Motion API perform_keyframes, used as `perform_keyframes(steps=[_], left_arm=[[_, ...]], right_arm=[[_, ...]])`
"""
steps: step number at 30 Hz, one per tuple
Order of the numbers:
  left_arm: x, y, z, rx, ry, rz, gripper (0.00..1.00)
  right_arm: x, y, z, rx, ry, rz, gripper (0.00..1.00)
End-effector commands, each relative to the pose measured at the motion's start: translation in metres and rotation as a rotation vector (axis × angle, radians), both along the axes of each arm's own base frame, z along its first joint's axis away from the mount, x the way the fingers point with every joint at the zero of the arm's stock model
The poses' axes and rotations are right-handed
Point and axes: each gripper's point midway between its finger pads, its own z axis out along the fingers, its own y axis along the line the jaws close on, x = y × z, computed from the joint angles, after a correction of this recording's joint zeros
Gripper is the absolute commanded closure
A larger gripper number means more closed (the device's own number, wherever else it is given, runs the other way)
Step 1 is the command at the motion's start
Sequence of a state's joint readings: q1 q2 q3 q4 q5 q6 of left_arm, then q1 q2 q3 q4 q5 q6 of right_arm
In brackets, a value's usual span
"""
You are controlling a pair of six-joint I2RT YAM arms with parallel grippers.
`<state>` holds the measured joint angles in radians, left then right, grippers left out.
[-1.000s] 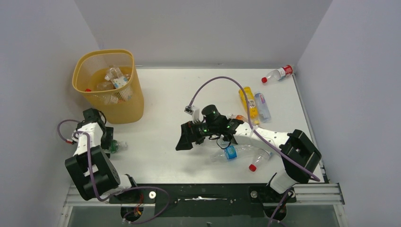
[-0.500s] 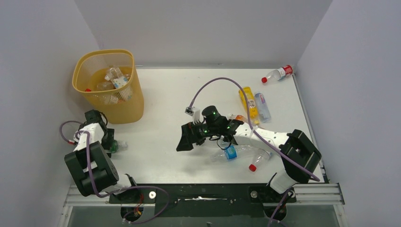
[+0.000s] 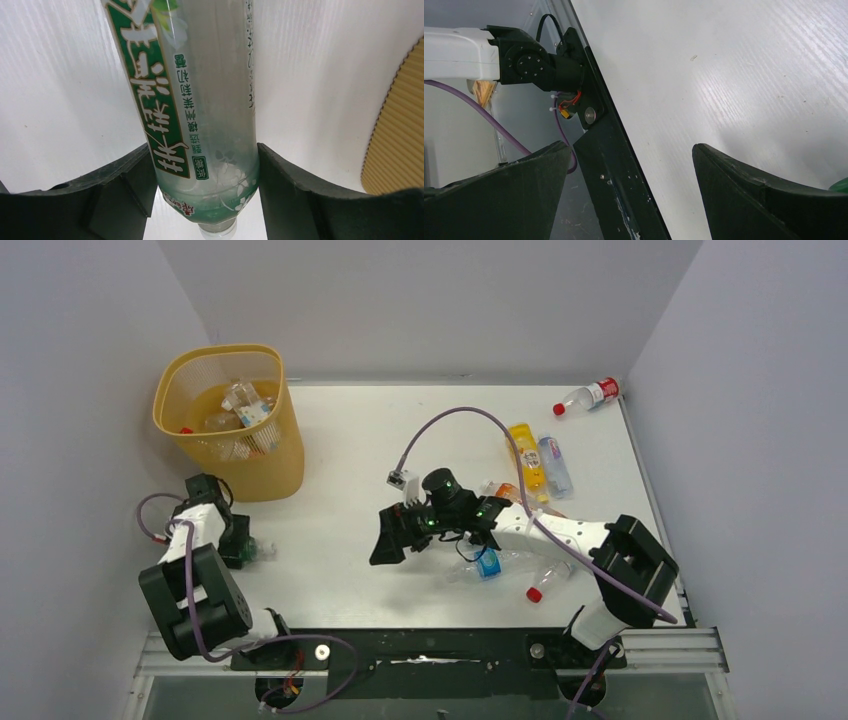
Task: Put the plastic bottles in the bin
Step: Pick up the plastic bottle from the corner of the board.
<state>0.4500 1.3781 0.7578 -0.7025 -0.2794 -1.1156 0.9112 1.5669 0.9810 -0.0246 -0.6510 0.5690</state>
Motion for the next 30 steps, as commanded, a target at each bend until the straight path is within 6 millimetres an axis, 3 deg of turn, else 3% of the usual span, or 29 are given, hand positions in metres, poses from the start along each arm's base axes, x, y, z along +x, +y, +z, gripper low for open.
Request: perform_keyframes(steps=[1, 10, 15, 22, 30], left_arm=[[0.014, -0.015, 0.02, -0.004, -0.065, -0.081, 0.43], [0.021, -0.054, 0.066, -0.014, -0.17, -0.206, 0.44], [0.029, -0.063, 0.114, -0.016, -0.284, -0.257, 0.44], [0.043, -0.074, 0.201, 0.006, -0.454, -0.324, 0.44], [0.067, -0.097, 0.266, -0.042, -0.643, -0.382, 0.44]], right_arm=[[0.003, 0.012, 0.012, 0.032, -0.036, -0.006, 0.02], [0.002, 0.009, 0.015, 0.008, -0.054, -0.018, 0.02], [0.004, 0.001, 0.018, -0.016, -0.072, -0.047, 0.02], [0.005, -0.006, 0.007, -0.034, -0.053, -0.104, 0.02], [-0.001, -0.011, 0.003, -0.032, -0.038, -0.135, 0.01]])
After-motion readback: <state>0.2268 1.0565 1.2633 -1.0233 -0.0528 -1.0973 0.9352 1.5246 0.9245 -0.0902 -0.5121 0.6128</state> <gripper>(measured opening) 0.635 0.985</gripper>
